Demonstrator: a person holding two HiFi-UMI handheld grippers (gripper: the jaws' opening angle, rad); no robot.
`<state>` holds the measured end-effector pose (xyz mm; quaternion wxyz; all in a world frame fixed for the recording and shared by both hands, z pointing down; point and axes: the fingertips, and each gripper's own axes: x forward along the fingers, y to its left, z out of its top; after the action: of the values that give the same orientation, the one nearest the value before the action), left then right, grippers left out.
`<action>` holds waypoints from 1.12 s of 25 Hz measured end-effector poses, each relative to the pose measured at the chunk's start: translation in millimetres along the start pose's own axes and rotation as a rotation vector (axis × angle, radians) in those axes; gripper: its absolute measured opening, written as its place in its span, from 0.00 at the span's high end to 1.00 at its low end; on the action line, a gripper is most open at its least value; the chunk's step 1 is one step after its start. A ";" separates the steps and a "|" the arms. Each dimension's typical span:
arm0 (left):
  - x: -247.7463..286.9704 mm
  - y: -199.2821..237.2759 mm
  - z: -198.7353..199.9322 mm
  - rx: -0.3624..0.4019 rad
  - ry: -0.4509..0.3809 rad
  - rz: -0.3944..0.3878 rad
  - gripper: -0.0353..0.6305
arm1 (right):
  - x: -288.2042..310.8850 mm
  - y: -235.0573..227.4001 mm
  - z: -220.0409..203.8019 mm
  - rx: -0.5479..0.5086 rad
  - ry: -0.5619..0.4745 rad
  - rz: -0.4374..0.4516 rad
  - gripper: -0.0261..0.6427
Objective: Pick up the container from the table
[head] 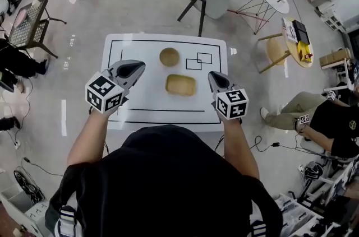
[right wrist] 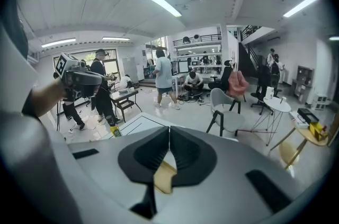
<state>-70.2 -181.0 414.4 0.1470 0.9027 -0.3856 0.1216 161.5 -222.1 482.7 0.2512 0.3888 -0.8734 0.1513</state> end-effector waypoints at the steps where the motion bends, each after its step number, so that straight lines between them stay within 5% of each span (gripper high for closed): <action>1: 0.8 -0.2 0.3 -0.003 0.000 0.008 0.94 | 1.0 -3.0 -1.2 -0.002 0.005 0.005 0.95; 28: 11.9 -2.3 -25.2 -0.111 0.011 0.153 0.94 | 54.5 -31.9 -54.7 -0.075 0.175 0.150 0.95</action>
<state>-63.1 -178.3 441.4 0.1889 0.8605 -0.4588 0.1157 172.0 -250.6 560.5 0.3288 0.2978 -0.8799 0.1705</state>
